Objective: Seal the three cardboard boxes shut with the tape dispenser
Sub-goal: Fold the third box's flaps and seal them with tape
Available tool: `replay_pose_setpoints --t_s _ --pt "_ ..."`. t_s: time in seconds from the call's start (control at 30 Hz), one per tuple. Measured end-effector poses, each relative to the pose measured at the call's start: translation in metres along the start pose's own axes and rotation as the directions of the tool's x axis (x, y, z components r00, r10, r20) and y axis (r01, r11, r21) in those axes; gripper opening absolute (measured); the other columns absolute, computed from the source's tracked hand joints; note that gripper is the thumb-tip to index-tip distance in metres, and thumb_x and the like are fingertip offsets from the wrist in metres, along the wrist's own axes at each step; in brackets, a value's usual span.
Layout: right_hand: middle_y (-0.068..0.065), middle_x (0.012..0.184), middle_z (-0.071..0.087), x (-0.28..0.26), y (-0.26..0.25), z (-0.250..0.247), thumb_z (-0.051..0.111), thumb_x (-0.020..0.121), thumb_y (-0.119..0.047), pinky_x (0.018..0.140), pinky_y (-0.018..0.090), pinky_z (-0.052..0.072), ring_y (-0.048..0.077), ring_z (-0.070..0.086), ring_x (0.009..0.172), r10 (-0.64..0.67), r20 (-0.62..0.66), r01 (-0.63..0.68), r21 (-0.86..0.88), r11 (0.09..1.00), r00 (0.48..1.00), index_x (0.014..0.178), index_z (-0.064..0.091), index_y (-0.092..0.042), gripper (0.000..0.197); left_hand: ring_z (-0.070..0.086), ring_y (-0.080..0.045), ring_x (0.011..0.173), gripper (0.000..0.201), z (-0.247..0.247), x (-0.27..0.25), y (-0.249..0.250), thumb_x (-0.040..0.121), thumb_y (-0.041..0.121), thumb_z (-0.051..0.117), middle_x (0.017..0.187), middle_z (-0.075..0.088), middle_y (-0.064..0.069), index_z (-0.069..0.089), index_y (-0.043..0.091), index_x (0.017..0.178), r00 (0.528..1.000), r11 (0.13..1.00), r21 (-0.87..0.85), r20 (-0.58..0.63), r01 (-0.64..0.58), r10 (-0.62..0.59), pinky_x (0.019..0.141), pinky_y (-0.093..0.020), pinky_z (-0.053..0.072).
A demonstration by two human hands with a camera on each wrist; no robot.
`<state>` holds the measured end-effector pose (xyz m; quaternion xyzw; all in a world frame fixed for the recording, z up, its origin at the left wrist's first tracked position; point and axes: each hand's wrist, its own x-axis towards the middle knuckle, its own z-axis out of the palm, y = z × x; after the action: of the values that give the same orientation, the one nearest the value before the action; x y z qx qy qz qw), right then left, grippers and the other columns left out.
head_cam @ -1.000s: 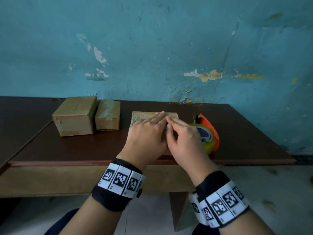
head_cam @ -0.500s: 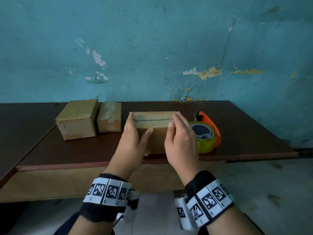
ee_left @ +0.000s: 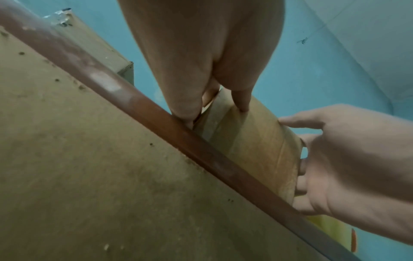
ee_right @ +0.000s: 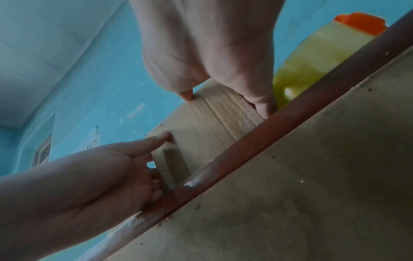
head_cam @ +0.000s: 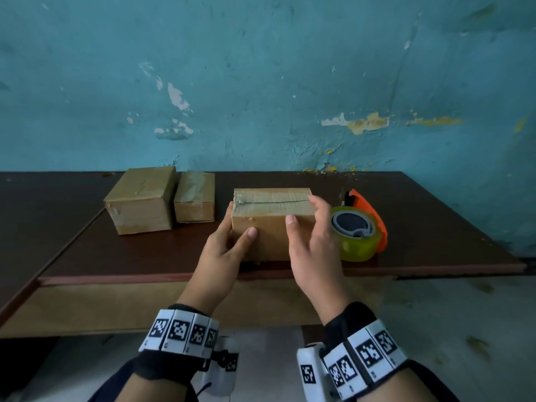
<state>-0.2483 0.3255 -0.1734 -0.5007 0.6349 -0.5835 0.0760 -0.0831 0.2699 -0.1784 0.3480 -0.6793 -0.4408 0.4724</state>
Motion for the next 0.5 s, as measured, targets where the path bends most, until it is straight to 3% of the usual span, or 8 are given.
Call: replay_pose_setpoints --t_s 0.17,0.23,0.33,0.5 --pt "0.001 0.142 0.056 -0.0046 0.0026 0.0024 0.061 0.101 -0.04 0.108 0.03 0.044 0.013 0.054 0.127 0.065 -0.006 -0.064 0.041 0.997 0.998 0.154 0.031 -0.021 0.064 0.065 -0.007 0.126 0.051 -0.0016 0.0003 -0.004 0.104 0.021 0.06 0.132 0.072 0.01 0.049 0.011 0.153 1.0 1.0 -0.012 -0.001 0.024 -0.024 0.109 -0.034 0.052" --pt "-0.004 0.138 0.058 -0.005 0.0044 0.0036 0.064 0.099 -0.039 0.106 0.027 0.047 0.006 0.055 0.122 0.053 0.005 -0.053 0.042 0.998 0.999 0.153 0.035 -0.018 0.065 0.067 -0.007 0.123 0.052 -0.0035 0.0017 -0.0054 0.103 0.022 0.061 0.127 0.074 0.01 0.05 0.009 0.152 1.0 1.0 -0.003 -0.004 0.029 -0.029 0.106 -0.035 0.054" --pt "-0.005 0.139 0.06 -0.0049 0.007 0.0046 0.07 0.096 -0.037 0.103 0.021 0.044 0.006 0.056 0.125 0.049 0.005 -0.049 0.047 0.998 0.999 0.154 0.037 -0.018 0.069 0.068 -0.006 0.121 0.053 -0.0052 0.0032 -0.0055 0.102 0.023 0.062 0.125 0.075 0.011 0.05 0.008 0.152 0.999 0.999 -0.016 0.004 0.043 -0.043 0.105 -0.031 0.054" --pt "-0.006 0.137 0.061 -0.0017 0.0102 0.0039 0.077 0.09 -0.028 0.108 0.032 0.049 0.007 0.058 0.125 0.049 0.005 -0.049 0.073 0.996 0.999 0.153 0.04 -0.022 0.074 0.066 -0.009 0.125 0.054 -0.005 0.0032 -0.0055 0.103 0.025 0.06 0.129 0.074 0.008 0.048 0.011 0.154 0.998 0.997 -0.058 0.031 0.056 -0.054 0.11 -0.036 0.052"
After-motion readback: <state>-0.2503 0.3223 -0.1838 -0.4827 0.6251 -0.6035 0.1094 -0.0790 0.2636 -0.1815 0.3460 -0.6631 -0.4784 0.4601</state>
